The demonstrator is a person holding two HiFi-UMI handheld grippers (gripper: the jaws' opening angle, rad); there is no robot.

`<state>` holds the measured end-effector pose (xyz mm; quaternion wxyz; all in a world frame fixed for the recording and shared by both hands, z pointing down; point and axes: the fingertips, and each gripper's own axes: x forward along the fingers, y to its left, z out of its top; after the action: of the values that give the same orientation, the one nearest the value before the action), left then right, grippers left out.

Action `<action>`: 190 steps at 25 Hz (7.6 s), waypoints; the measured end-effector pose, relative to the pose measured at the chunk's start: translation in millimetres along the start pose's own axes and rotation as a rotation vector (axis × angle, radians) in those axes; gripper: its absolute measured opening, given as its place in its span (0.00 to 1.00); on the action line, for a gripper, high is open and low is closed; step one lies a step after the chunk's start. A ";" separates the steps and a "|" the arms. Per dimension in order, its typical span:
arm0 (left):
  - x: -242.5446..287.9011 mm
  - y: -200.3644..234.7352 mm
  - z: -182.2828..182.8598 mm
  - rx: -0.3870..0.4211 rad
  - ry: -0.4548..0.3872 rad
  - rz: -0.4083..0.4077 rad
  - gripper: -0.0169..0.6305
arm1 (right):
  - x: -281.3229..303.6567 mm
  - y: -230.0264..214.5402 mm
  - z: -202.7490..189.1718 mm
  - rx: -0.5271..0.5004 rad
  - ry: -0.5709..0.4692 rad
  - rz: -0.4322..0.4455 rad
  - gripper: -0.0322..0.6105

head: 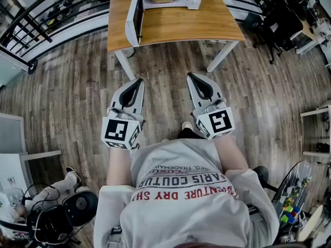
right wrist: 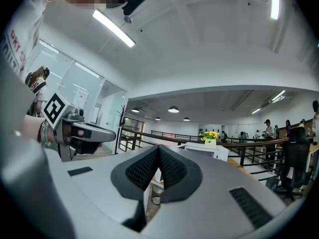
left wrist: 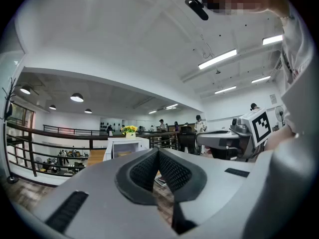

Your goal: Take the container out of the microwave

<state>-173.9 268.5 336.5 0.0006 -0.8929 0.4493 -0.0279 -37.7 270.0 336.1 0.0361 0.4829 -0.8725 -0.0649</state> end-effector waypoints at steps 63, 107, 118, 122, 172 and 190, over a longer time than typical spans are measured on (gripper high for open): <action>416.7 126.9 0.3 -0.071 0.067 0.344 0.05 | 329.0 -365.4 -98.3 0.065 0.090 0.312 0.47; 496.1 276.0 -86.2 -0.176 0.156 0.253 0.05 | 596.5 -311.3 -321.0 -0.757 0.885 0.776 0.22; 487.4 272.3 -84.5 -0.161 0.156 0.249 0.05 | 586.7 -312.9 -313.0 -0.778 0.853 0.774 0.11; 482.3 260.4 -80.4 -0.150 0.154 0.240 0.05 | 567.1 -306.1 -299.2 -0.737 0.823 0.766 0.11; 477.8 189.3 18.2 0.029 0.009 0.200 0.05 | 369.0 -421.4 -58.8 0.045 0.001 0.087 0.10; 475.3 206.4 15.6 0.012 0.019 0.200 0.05 | 380.0 -407.2 -60.8 0.022 0.008 0.062 0.10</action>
<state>-56.1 -236.3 338.9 0.0046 -0.8433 0.5361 -0.0390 109.4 -270.6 336.1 0.0362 0.4564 -0.8875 -0.0521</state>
